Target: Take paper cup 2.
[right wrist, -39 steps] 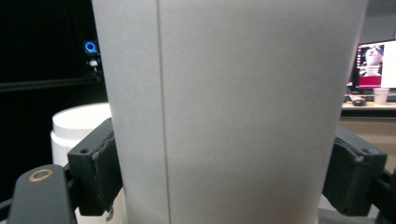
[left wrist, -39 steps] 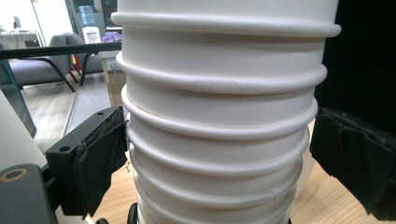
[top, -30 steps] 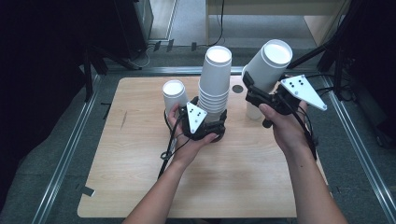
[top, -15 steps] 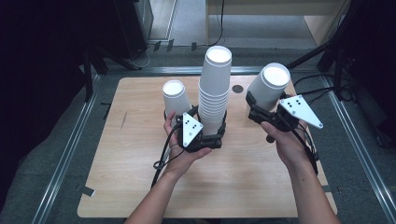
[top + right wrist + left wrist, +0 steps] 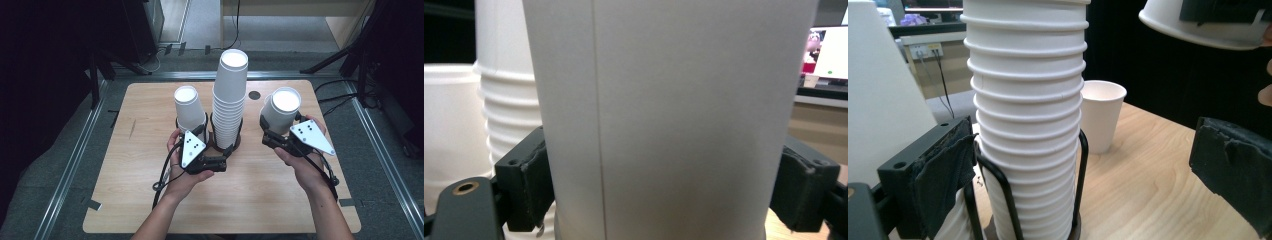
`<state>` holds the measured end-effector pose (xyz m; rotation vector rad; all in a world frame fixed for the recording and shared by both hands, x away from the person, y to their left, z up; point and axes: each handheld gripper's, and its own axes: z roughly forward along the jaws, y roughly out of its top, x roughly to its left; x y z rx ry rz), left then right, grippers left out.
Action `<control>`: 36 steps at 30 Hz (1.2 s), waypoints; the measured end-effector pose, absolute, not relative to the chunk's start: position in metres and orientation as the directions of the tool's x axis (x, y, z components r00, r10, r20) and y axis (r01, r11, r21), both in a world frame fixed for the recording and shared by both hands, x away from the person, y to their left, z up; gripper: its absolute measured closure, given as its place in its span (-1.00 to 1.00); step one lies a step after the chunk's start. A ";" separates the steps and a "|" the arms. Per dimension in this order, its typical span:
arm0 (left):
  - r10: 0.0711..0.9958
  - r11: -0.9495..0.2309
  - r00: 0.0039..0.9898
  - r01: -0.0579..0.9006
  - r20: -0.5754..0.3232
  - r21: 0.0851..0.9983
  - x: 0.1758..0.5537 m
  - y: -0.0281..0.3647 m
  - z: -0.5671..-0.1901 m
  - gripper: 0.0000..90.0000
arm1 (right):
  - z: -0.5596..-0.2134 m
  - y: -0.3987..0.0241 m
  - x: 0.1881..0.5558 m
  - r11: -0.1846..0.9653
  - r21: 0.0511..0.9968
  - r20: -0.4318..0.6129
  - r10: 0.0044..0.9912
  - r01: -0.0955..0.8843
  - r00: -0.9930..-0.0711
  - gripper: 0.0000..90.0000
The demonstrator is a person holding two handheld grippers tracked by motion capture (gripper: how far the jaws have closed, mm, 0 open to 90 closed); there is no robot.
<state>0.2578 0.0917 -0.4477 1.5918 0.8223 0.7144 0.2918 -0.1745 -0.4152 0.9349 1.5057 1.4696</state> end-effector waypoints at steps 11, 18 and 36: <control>0.823 -0.099 0.569 0.165 -0.012 0.981 0.248 0.113 -0.450 -1.00 | -0.442 -0.163 0.276 0.153 0.988 -0.151 0.911 -0.025 -0.384 -0.69; 0.807 -0.089 0.589 0.169 -0.028 0.981 0.245 0.118 -0.450 -1.00 | -0.455 -0.159 0.269 0.196 0.980 -0.190 0.906 -0.023 -0.377 -0.69; 0.761 -0.067 0.641 0.233 -0.101 0.970 0.242 0.120 -0.464 -1.00 | -0.481 -0.140 0.253 0.397 0.916 -0.393 0.850 -0.065 -0.351 -0.69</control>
